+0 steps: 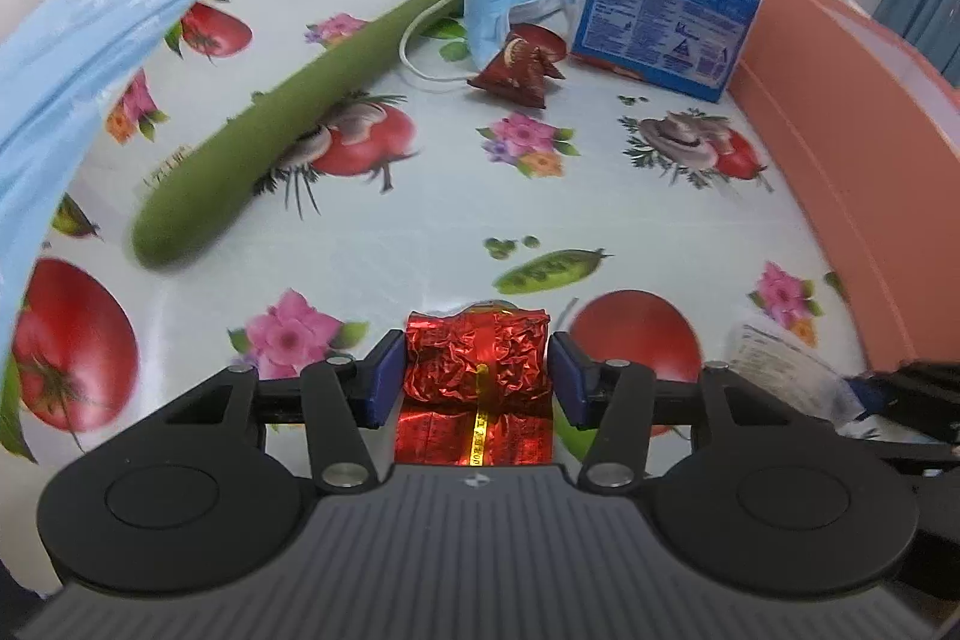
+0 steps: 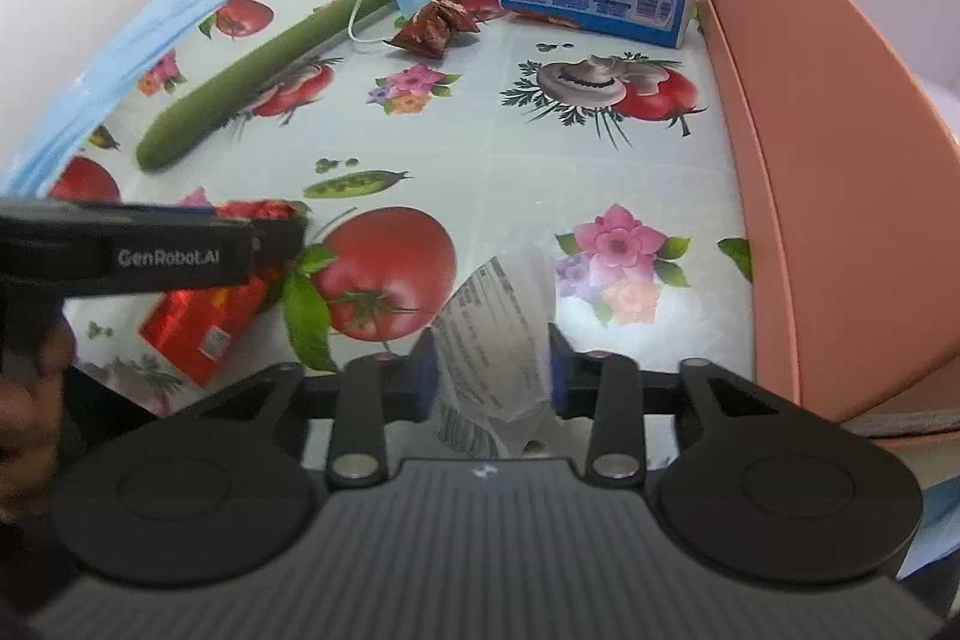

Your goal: Organize soft objects

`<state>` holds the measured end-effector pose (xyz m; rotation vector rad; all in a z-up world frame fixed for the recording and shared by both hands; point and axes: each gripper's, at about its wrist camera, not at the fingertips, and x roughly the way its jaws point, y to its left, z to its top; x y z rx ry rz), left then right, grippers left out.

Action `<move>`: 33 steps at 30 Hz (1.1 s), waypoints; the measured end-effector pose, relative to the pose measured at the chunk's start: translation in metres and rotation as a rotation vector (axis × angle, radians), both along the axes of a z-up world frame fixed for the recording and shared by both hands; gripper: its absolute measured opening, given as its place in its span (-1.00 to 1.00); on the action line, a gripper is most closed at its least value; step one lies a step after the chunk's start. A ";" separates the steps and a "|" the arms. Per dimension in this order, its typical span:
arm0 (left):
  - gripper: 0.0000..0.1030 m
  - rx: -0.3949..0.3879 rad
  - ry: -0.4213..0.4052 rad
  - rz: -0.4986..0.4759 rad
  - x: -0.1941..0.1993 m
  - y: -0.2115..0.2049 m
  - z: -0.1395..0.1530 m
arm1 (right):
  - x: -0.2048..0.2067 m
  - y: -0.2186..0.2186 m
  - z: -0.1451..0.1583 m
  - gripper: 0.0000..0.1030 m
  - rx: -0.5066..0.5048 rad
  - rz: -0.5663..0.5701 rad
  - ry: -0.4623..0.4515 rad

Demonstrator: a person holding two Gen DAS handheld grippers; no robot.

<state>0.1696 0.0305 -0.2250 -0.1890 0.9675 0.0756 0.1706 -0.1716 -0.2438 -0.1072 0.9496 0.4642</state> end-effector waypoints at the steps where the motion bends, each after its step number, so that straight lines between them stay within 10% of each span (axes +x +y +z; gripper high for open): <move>1: 0.10 -0.009 -0.001 0.006 -0.001 0.001 0.001 | 0.000 0.000 0.001 -0.37 0.011 -0.004 0.008; 33: 0.10 -0.069 -0.284 -0.062 -0.106 -0.025 0.152 | -0.083 -0.034 0.140 -0.52 0.170 -0.132 -0.232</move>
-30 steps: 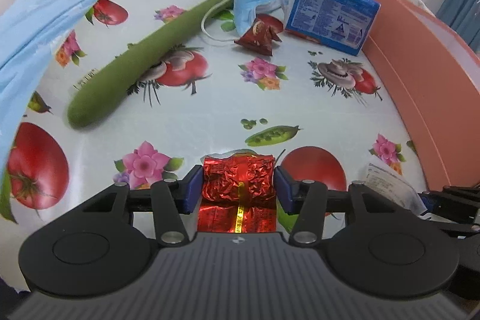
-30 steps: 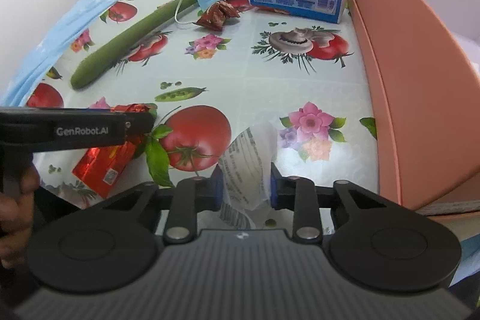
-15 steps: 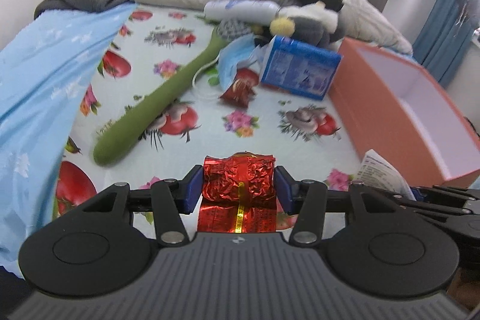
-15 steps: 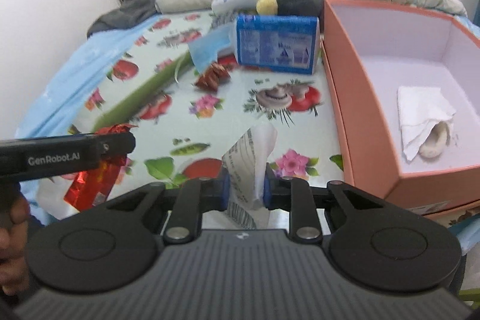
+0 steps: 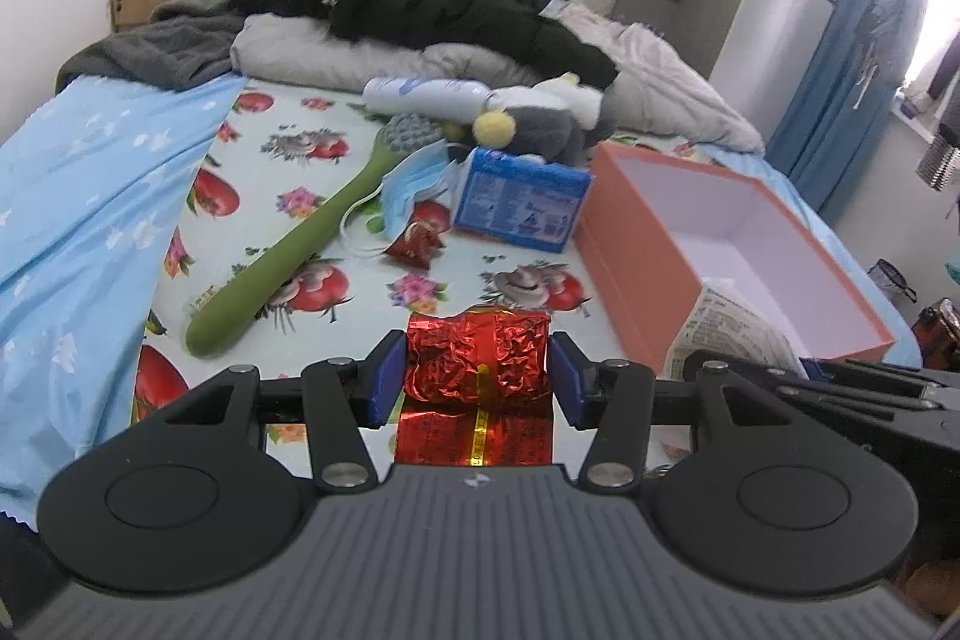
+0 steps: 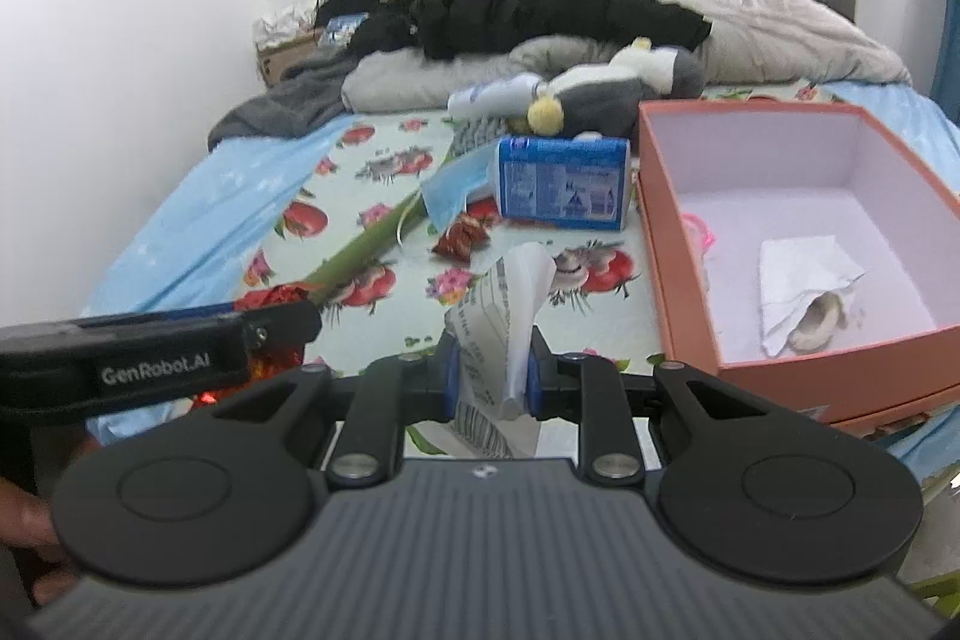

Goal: Organize soft objects
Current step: 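Carry the foil packet and receipt over the orange box with both tools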

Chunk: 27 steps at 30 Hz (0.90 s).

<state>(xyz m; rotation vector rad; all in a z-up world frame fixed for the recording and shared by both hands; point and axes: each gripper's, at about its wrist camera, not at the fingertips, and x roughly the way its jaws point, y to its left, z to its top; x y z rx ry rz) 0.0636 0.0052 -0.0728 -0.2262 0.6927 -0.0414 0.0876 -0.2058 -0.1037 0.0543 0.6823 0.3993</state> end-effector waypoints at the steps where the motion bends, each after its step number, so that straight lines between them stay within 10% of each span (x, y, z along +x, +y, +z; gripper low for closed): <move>1: 0.10 -0.002 -0.005 -0.005 -0.003 -0.002 0.003 | -0.004 -0.003 0.005 -0.52 0.005 -0.005 -0.011; 27: 0.10 -0.104 -0.033 -0.345 0.045 -0.120 0.031 | -0.040 -0.122 0.037 -0.51 0.044 -0.317 -0.095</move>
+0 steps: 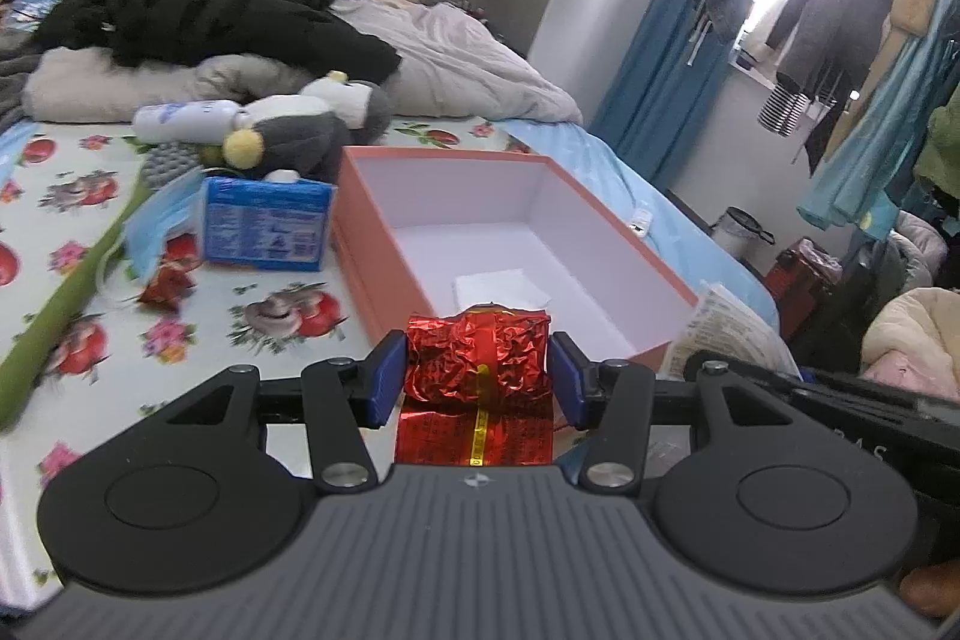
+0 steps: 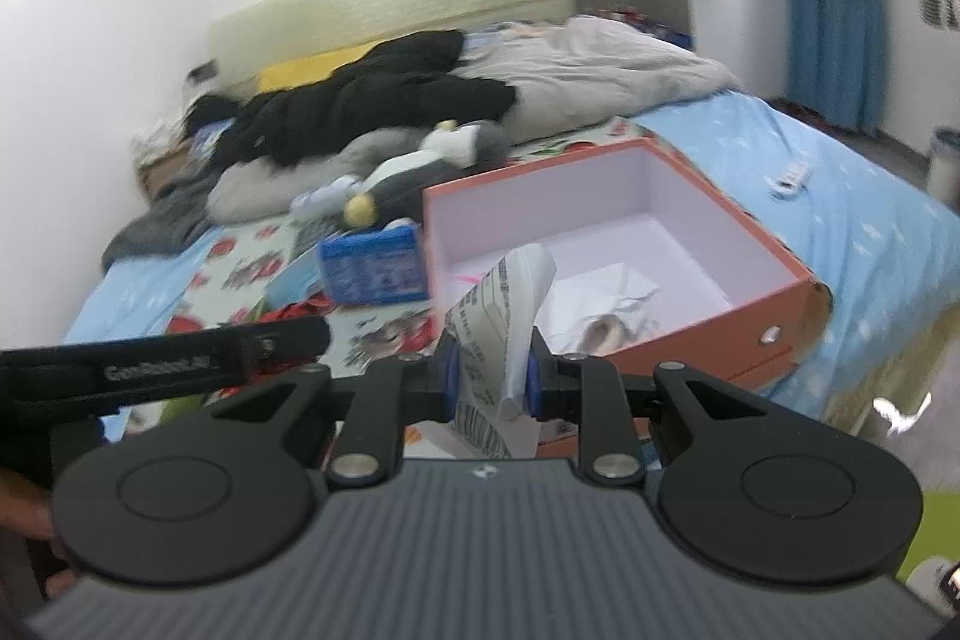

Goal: Organize soft objects
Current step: 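Carry the foil packet and receipt over the orange box with both tools, then open both tools to drop the packet and receipt into the box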

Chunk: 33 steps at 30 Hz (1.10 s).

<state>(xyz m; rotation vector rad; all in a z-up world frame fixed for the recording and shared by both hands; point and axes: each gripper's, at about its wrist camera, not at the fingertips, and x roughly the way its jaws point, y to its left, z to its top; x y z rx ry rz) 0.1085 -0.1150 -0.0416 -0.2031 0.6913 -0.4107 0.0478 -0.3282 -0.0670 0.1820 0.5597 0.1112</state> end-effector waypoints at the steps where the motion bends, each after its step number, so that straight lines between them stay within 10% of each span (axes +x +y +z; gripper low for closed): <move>1: 0.10 -0.002 0.004 -0.010 0.009 -0.004 0.000 | 0.004 -0.006 -0.002 -0.51 0.016 -0.017 0.003; 33: 0.11 0.120 0.213 -0.079 0.254 -0.116 -0.107 | 0.220 -0.096 -0.113 -0.49 0.057 -0.091 0.248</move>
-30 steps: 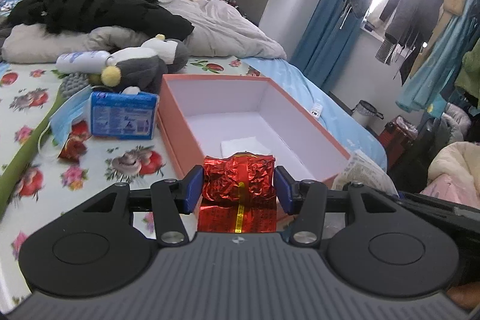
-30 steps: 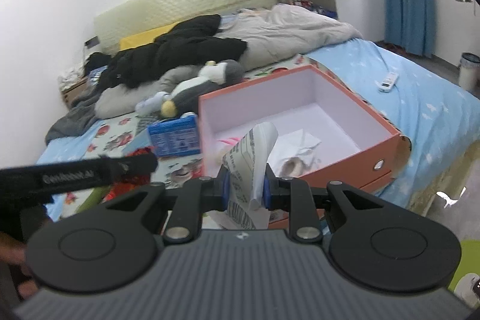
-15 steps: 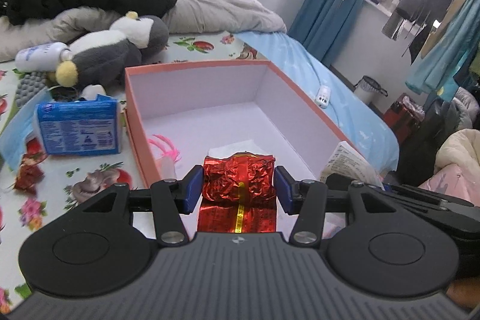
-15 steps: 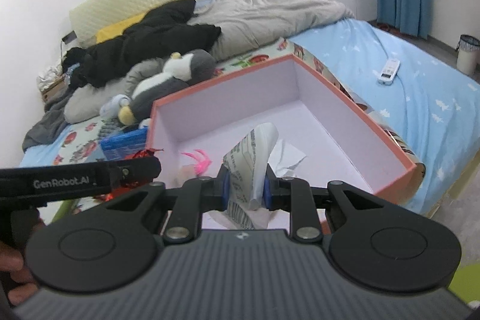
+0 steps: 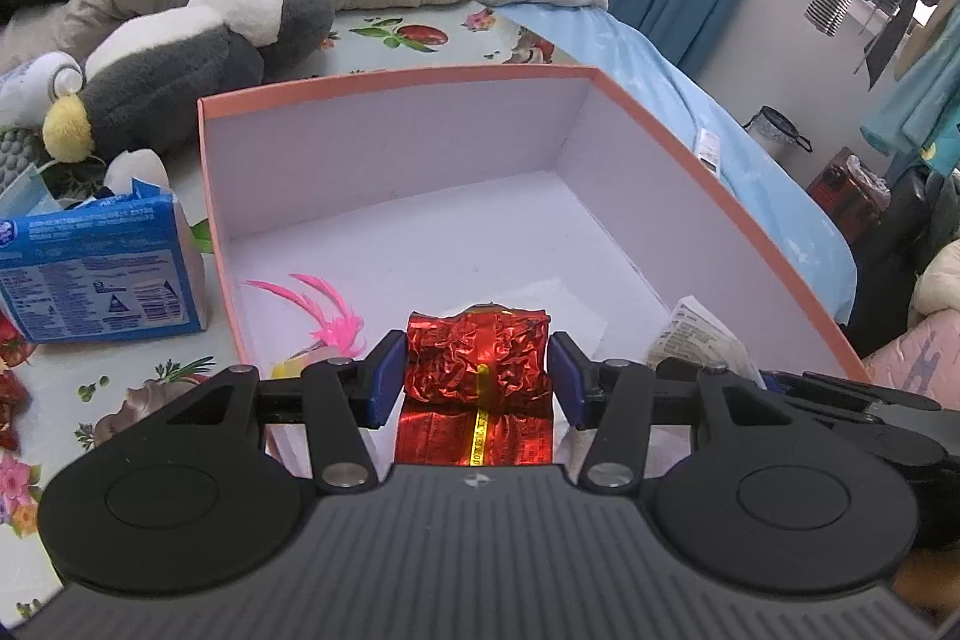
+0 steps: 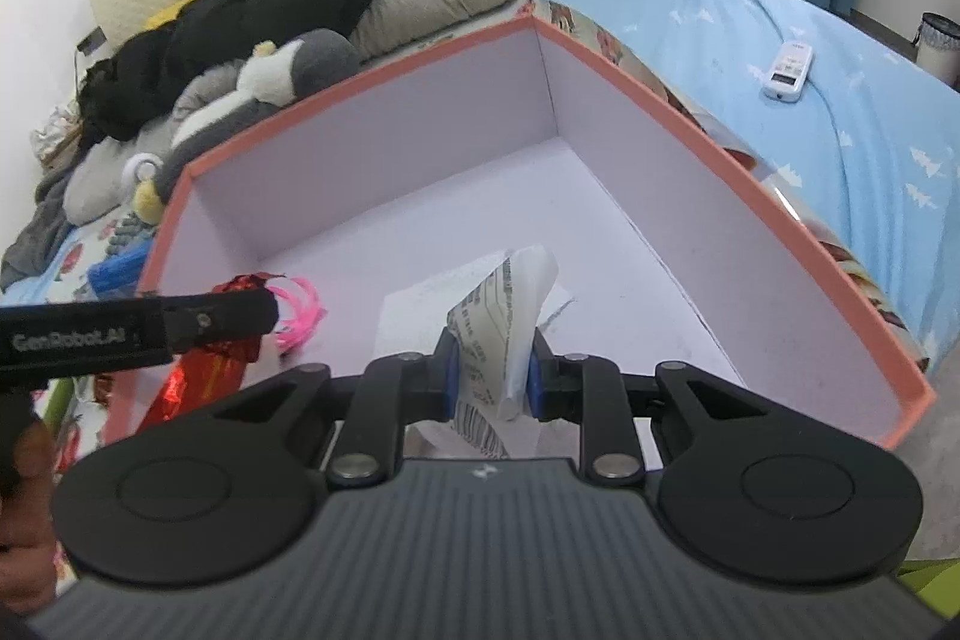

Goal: Organize soft objects
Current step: 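Open both tools to drop the packet and receipt into the box, then withdraw both tools from the box toward the blue tissue pack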

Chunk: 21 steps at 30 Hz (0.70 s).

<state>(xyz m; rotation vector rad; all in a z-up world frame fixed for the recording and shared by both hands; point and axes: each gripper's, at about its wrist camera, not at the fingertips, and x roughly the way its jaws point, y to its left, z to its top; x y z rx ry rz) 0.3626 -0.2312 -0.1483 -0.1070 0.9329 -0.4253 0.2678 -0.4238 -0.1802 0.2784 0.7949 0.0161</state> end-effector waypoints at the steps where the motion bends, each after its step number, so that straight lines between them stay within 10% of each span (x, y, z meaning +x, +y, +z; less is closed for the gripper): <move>1: 0.11 -0.001 0.003 0.000 0.002 0.000 -0.002 | 0.003 -0.001 -0.003 -0.49 0.002 0.002 0.005; 8: 0.12 0.027 -0.001 -0.001 -0.002 0.006 0.000 | 0.005 -0.002 -0.009 0.11 0.025 0.001 0.028; 21: 0.12 0.004 -0.104 0.025 -0.077 0.049 0.063 | -0.051 0.022 0.046 0.14 0.006 0.012 -0.062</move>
